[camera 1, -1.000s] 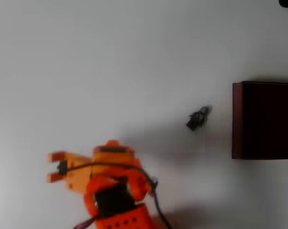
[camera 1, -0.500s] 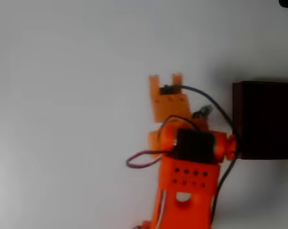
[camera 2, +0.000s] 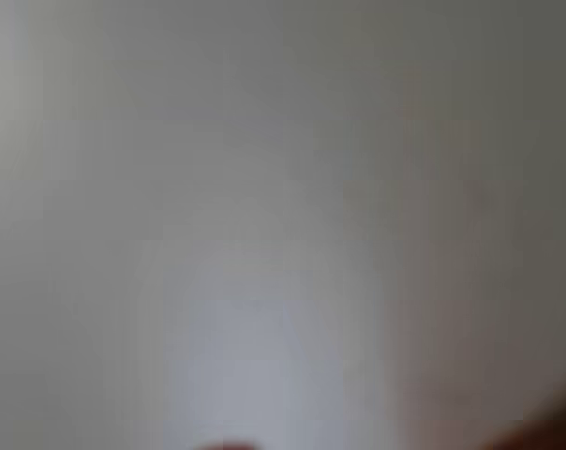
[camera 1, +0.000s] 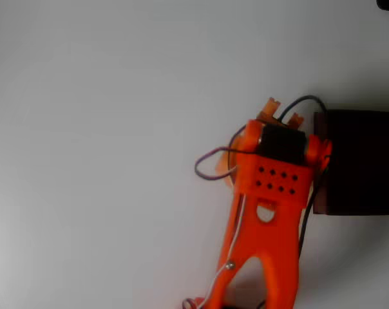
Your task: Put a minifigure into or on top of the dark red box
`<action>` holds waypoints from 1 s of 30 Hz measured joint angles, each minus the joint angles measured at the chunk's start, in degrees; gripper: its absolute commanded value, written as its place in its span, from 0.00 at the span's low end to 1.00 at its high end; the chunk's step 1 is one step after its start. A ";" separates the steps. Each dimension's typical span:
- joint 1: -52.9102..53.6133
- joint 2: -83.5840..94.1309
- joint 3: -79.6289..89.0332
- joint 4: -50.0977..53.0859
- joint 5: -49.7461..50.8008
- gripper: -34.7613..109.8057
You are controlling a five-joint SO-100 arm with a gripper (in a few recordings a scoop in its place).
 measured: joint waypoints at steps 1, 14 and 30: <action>0.00 -0.97 -0.79 -0.26 0.97 0.38; 2.55 -6.24 -2.55 -7.03 6.68 0.38; 2.02 -5.54 7.38 -21.18 8.88 0.38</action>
